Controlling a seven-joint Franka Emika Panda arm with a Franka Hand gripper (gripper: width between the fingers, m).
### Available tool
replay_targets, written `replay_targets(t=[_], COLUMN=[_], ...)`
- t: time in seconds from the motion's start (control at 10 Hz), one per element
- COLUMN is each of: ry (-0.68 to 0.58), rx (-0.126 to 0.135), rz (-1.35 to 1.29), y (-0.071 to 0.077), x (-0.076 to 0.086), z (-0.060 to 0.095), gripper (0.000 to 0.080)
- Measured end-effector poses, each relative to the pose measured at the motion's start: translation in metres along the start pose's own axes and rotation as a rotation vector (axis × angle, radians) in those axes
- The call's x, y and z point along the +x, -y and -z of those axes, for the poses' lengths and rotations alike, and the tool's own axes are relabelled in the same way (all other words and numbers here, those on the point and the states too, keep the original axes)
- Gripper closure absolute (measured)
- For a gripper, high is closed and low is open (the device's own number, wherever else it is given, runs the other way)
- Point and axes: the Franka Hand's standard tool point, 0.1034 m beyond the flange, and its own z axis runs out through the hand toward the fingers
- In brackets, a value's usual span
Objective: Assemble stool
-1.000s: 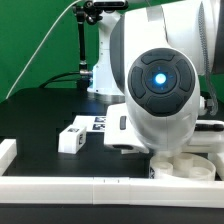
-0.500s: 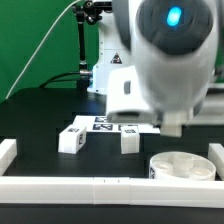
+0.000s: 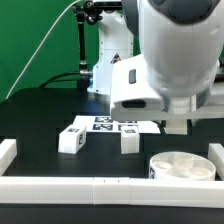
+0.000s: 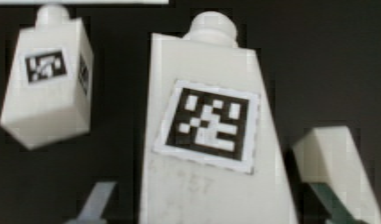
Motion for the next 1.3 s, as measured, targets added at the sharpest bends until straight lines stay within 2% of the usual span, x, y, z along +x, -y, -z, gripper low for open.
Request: replay_targets(t=[0.2, 0.3, 0.4, 0.5, 0.7, 0.8, 0.9, 1.0, 1.3], ry=[-0.127, -0.22, -0.319, -0.365, -0.546, -0.625, -0.657, -0.746, -0.973], rx=[0.005, 0.009, 0.012, 0.011, 0.011, -0.002, -0.004, -0.001, -0.003], rz=[0.021, 0.023, 0.023, 0.019, 0.026, 0.07, 0.081, 0.085, 0.085], y=[0.009, 0.013, 0.014, 0.013, 0.015, 0.017, 0.02, 0.024, 0.022], x=[-0.007, -0.002, 0.005, 0.003, 0.012, 0.015, 0.013, 0.015, 0.023], z=[0.045, 0.06, 0.062, 0.06, 0.07, 0.077, 0.087, 0.101, 0.102], gripper=[0.0472, 0.0472, 0.0472, 0.0472, 0.0472, 0.0472, 0.0472, 0.0472, 0.0472])
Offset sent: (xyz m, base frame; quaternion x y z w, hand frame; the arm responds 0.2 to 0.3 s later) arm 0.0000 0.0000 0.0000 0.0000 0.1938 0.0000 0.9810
